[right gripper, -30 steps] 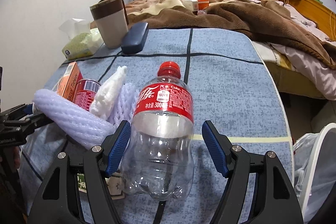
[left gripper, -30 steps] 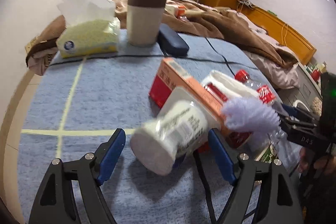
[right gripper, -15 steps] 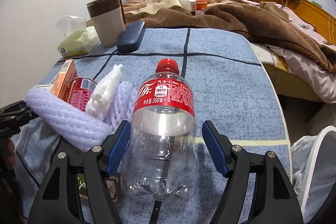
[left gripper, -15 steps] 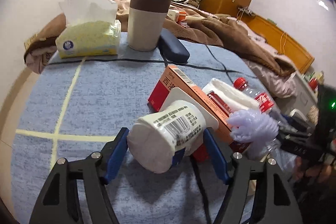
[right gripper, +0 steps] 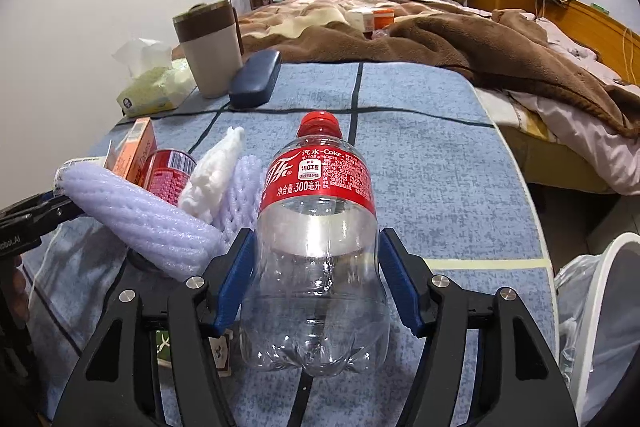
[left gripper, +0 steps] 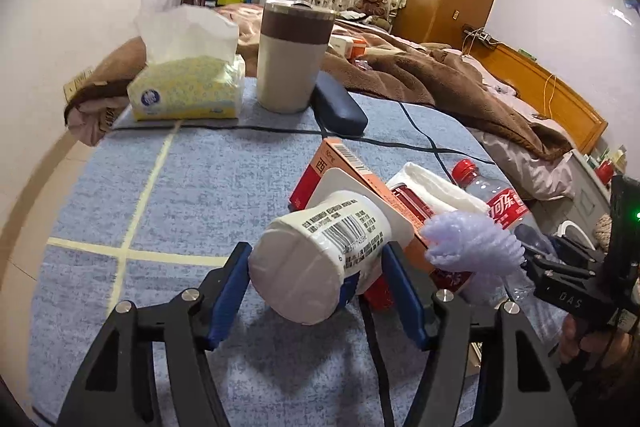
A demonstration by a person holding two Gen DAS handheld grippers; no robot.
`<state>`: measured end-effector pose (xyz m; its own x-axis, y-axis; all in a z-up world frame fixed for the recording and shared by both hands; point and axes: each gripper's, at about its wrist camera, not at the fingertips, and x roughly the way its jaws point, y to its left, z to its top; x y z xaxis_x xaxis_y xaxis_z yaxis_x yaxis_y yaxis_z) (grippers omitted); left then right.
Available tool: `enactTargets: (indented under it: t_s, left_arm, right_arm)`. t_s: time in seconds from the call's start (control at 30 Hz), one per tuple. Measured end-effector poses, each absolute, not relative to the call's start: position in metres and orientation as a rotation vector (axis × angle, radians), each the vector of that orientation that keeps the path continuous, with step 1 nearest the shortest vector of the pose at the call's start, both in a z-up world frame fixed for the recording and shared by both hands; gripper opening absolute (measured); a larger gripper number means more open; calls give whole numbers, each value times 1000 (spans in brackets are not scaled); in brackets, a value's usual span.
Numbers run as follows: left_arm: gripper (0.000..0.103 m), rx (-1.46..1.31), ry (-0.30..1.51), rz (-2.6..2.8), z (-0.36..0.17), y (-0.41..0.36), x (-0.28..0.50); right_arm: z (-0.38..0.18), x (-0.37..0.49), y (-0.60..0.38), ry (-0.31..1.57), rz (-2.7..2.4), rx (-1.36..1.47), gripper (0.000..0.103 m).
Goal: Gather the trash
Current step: 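Grasp the white yogurt cup with left tool while right tool grasps the plastic bottle, then carry the yogurt cup and Coca-Cola bottle with both tools over the white bin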
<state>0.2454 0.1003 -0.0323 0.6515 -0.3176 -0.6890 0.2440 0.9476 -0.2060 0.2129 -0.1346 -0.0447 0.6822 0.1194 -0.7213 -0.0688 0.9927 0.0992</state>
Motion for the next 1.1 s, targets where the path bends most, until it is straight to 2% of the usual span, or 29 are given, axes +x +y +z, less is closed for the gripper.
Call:
enactTargets:
  t_s: [0.57,1.1]
  left_arm:
    - [68,-116,682,-309,15,87,196]
    - [68,-51,616,-441,43,2,159]
  right_arm:
    - [-8,165,-153,687,113,114,64]
    - [22,115,-202,571,14,118,64]
